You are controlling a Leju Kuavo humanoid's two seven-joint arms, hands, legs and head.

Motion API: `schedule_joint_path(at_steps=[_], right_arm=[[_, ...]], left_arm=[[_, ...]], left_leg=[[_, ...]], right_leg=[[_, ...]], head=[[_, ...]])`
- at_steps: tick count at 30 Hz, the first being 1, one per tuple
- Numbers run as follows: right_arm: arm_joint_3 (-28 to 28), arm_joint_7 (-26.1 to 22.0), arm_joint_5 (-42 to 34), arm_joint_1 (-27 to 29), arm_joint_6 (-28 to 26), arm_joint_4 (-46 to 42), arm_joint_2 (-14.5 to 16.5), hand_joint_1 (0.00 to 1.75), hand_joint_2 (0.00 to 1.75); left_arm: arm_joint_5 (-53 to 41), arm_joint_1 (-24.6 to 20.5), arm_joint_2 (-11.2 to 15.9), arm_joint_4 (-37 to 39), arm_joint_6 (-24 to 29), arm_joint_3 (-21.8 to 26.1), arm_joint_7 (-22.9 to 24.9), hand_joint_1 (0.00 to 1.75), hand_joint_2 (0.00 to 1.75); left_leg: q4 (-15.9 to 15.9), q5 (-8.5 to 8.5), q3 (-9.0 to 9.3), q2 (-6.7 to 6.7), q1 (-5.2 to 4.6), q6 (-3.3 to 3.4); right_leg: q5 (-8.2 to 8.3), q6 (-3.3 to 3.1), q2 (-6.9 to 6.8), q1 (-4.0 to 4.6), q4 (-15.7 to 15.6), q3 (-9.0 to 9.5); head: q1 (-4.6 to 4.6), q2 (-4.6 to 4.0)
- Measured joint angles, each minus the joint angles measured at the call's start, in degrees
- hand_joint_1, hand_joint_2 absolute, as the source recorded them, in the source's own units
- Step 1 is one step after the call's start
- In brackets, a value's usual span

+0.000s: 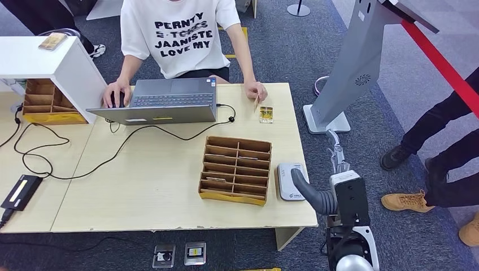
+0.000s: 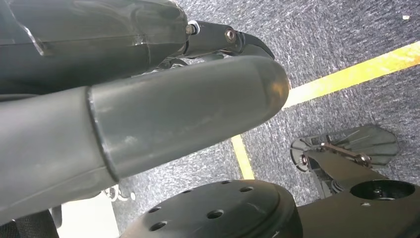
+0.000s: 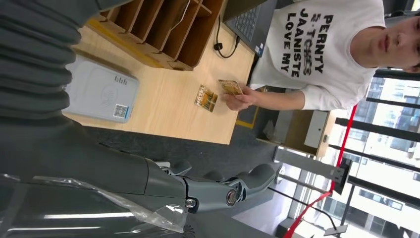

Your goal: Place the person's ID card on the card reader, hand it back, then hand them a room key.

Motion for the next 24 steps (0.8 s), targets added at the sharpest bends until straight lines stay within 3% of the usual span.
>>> schedule_joint_path(at_steps=[24], right_arm=[[-2.30,1.33,-1.43,4.96,1.02,-4.08,-0.39,0.00,0.00]], left_arm=[[-0.97,-0.02,0.02,0.00,-0.72,-0.04,0.15,0.00,0.00]], left_leg=[[0.00,0.00,0.00,0.00,0.00,0.00]], right_leg=[[0.00,0.00,0.00,0.00,0.00,0.00]], head=[[0.00,0.00]])
